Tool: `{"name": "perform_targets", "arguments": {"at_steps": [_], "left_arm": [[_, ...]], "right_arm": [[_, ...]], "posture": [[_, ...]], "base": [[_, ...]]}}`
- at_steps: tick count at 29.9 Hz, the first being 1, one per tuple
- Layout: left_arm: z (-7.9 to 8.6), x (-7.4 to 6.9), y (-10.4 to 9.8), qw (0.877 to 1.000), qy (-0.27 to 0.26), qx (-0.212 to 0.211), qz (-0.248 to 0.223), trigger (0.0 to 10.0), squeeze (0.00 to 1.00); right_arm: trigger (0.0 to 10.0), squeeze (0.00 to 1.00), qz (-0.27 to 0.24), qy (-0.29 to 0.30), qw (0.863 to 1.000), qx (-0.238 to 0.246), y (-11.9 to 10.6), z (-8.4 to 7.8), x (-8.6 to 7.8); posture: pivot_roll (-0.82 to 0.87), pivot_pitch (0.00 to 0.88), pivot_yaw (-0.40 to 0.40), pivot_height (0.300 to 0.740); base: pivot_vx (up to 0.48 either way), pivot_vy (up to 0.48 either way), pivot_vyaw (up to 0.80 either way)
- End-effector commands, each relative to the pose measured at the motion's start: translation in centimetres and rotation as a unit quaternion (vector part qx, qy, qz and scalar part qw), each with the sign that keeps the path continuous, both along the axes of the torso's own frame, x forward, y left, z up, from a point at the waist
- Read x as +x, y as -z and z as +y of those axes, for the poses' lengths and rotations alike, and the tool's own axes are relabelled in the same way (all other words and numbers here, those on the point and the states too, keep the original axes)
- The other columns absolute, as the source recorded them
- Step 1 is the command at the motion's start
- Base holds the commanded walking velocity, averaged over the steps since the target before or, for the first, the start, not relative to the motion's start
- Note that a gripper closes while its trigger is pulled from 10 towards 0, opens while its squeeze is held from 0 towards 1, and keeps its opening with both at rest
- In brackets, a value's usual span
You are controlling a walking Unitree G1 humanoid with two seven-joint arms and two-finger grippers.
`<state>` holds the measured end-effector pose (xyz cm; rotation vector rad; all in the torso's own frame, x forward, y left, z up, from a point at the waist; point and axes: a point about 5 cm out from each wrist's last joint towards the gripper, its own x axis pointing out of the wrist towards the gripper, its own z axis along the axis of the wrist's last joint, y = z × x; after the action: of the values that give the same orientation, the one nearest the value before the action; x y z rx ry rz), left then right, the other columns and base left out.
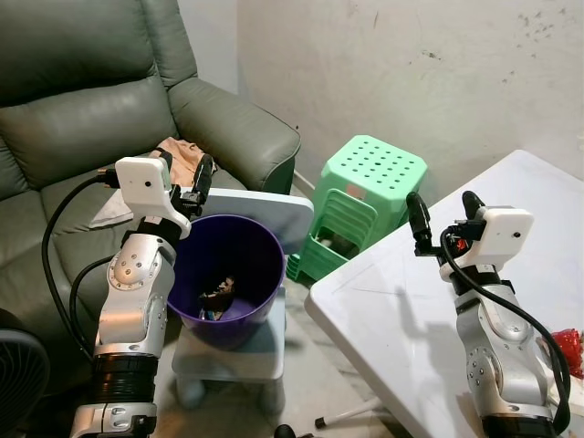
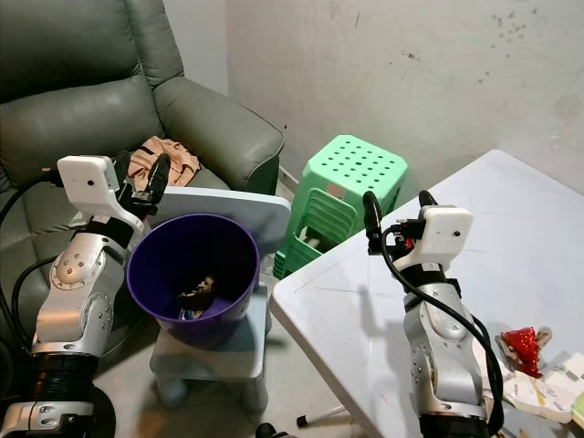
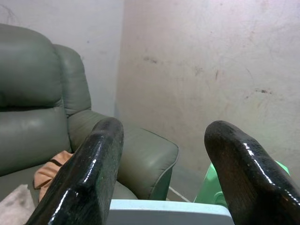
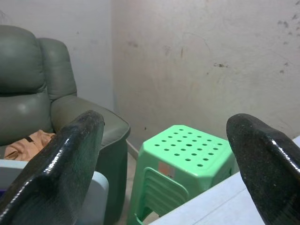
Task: Picking trash to rubbish bin
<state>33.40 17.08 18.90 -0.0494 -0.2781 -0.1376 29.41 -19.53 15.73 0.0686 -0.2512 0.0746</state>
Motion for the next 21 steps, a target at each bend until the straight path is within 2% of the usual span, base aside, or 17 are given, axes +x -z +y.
{"name": "perform_targets", "arguments": {"at_steps": [1, 7, 14, 16, 21], "left_arm": [[-0.55, 0.19, -0.2, 1.0, 0.011, 0.012, 0.0, 10.0, 0.0], [-0.77, 0.19, -0.07, 1.0, 0.017, 0.009, 0.002, 10.0, 0.0], [-0.64, 0.3, 0.16, 0.999, 0.025, -0.025, 0.015, 10.0, 0.0], [-0.53, 0.26, 0.09, 1.0, 0.017, -0.017, 0.011, 10.0, 0.0], [-0.6, 0.23, 0.11, 1.0, 0.015, 0.003, 0.01, 10.0, 0.0]], "right_arm": [[10.0, 0.0, 0.001, 0.007, 1.0, -0.006, -0.05, -0.56, -0.24], [10.0, 0.0, 0.004, 0.005, 1.0, -0.007, 0.13, -0.54, -0.48], [10.0, 0.0, 0.008, 0.004, 1.0, -0.007, 0.27, -0.52, -0.66], [10.0, 0.0, 0.008, 0.003, 1.0, -0.007, 0.32, -0.49, -0.7], [10.0, 0.0, 0.009, 0.001, 1.0, -0.007, 0.34, -0.4, -0.72]], "posture": [[-0.05, 0.046, -0.065, 0.74], [-0.06, 0.045, -0.064, 0.74], [-0.06, 0.043, -0.066, 0.74], [-0.06, 0.042, -0.067, 0.74], [-0.06, 0.042, -0.069, 0.74]], "base": [[0.0, 0.0, -0.76], [0.0, 0.0, -0.76], [0.0, 0.064, -0.76], [0.0, 0.441, -0.76], [0.0, 0.0, -0.76]]}}
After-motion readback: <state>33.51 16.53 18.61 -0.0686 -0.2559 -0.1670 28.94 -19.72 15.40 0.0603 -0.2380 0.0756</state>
